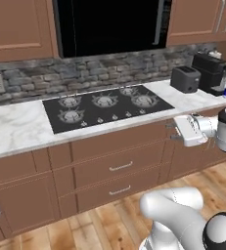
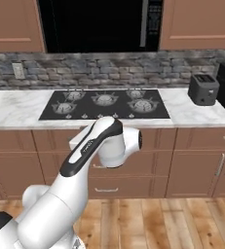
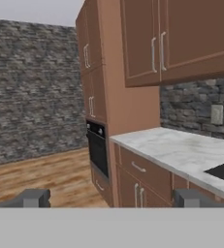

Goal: Place the drinks on the dining counter in a tight cluster.

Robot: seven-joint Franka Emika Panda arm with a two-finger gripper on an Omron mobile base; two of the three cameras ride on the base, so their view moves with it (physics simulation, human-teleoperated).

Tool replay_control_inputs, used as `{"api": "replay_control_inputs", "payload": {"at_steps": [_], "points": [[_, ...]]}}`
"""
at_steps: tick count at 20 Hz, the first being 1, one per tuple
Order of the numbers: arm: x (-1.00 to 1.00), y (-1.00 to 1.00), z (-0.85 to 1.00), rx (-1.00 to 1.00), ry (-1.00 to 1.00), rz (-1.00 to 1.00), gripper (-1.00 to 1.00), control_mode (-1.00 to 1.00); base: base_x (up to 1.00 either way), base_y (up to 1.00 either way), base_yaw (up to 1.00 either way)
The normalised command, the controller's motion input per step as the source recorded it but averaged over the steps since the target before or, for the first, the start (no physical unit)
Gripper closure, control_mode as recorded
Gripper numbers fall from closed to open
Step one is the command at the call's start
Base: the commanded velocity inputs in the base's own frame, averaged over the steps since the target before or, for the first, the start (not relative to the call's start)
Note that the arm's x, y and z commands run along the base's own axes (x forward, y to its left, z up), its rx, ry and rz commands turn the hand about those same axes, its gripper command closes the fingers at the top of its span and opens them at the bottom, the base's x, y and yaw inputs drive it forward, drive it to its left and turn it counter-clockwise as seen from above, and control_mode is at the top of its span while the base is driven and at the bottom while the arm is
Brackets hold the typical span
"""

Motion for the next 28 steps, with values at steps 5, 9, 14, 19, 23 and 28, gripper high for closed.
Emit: {"api": "replay_control_inputs", "payload": {"at_steps": [5, 9, 14, 19, 23, 28], "points": [[0.00, 0.00, 0.00, 0.00, 0.00, 0.00, -1.00, 1.00, 0.38, -0.49, 0.11], [0.00, 0.00, 0.00, 0.00, 0.00, 0.00, -1.00, 1.00, 0.38, -0.47, 0.14], [0.00, 0.00, 0.00, 0.00, 0.00, 0.00, -1.00, 1.00, 0.41, -0.45, 0.17], [0.00, 0.00, 0.00, 0.00, 0.00, 0.00, -1.00, 1.00, 0.41, -0.46, 0.16], [0.00, 0.00, 0.00, 0.00, 0.00, 0.00, -1.00, 1.00, 0.39, -0.48, 0.15], [0.00, 0.00, 0.00, 0.00, 0.00, 0.00, -1.00, 1.00, 0.32, -0.53, 0.12]]}}
